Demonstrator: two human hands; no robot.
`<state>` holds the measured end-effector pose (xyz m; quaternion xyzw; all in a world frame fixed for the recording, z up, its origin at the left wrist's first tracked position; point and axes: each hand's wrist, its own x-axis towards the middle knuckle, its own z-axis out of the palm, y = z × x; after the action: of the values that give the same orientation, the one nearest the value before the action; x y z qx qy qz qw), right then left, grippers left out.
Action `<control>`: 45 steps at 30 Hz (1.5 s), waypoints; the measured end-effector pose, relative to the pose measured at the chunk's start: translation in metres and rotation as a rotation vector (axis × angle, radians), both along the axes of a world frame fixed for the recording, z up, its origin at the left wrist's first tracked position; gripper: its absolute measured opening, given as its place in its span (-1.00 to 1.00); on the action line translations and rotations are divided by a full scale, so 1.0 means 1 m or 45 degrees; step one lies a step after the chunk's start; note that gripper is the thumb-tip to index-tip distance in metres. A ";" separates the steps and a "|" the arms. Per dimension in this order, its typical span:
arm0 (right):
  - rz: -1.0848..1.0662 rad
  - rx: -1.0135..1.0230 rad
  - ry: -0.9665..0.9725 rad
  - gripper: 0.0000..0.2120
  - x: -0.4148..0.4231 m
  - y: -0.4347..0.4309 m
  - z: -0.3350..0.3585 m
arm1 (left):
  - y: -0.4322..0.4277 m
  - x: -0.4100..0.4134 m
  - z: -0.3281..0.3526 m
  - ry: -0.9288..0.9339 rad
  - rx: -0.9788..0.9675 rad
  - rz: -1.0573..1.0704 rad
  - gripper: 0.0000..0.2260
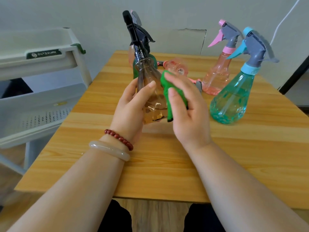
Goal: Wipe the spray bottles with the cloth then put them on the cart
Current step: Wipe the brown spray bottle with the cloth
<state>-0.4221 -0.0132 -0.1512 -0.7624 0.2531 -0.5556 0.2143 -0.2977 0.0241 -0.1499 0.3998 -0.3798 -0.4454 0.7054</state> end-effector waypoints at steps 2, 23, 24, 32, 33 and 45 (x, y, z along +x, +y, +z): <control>0.001 0.370 -0.118 -0.74 -0.002 0.002 0.008 | 0.000 -0.001 0.002 0.069 -0.008 -0.029 -0.61; -0.044 -0.022 -0.025 -0.59 0.002 0.002 -0.003 | 0.002 -0.010 0.003 -0.275 -0.007 0.047 -0.55; -0.017 -0.118 0.027 -0.60 0.001 0.003 -0.003 | 0.002 -0.009 0.002 -0.199 -0.007 0.020 -0.53; -0.115 0.393 -0.232 -0.66 -0.002 -0.005 0.002 | 0.004 -0.009 0.002 0.003 0.040 -0.113 -0.44; -0.110 0.469 -0.242 -0.64 -0.002 -0.007 0.002 | 0.003 -0.009 0.002 0.003 0.052 -0.105 -0.45; -0.088 0.402 -0.165 -0.68 -0.004 -0.011 -0.003 | 0.005 -0.009 0.005 -0.016 0.068 -0.064 -0.64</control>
<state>-0.4260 -0.0240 -0.1543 -0.6727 0.3488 -0.5641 0.3281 -0.3065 0.0291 -0.1452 0.4115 -0.3823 -0.4704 0.6806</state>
